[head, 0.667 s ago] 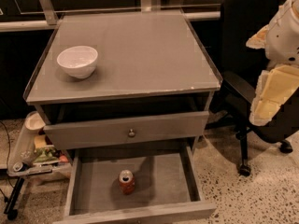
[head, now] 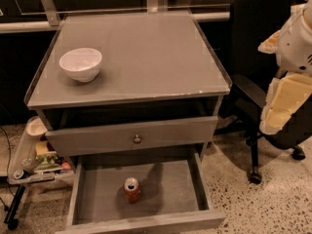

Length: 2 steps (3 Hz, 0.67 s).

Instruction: Pick coke can from middle drawer and place on counter

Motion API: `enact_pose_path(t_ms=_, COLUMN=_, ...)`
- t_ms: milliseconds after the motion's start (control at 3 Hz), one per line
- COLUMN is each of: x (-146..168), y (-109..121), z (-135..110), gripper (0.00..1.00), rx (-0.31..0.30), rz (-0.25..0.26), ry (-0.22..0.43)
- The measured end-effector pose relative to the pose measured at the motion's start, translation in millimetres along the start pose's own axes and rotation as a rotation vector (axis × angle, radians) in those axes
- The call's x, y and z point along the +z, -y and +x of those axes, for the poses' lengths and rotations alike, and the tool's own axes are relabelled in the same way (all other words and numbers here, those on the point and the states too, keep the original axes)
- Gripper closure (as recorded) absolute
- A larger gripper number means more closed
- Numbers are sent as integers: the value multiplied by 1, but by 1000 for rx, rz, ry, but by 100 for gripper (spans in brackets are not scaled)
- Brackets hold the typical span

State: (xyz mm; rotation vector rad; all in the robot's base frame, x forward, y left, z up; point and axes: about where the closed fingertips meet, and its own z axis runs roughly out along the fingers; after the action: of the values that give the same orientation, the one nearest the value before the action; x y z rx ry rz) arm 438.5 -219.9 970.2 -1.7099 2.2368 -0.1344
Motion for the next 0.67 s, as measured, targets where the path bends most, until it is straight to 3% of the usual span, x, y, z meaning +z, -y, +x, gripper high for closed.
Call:
enact_pose_path(t_ms=333, x=47, y=-20, z=2, gripper=0, rx=57, rz=-58, ry=57)
enact_pose_path(t_ms=667, x=121, y=-54, z=-12, gripper=0, rx=126, rz=-170, ry=173)
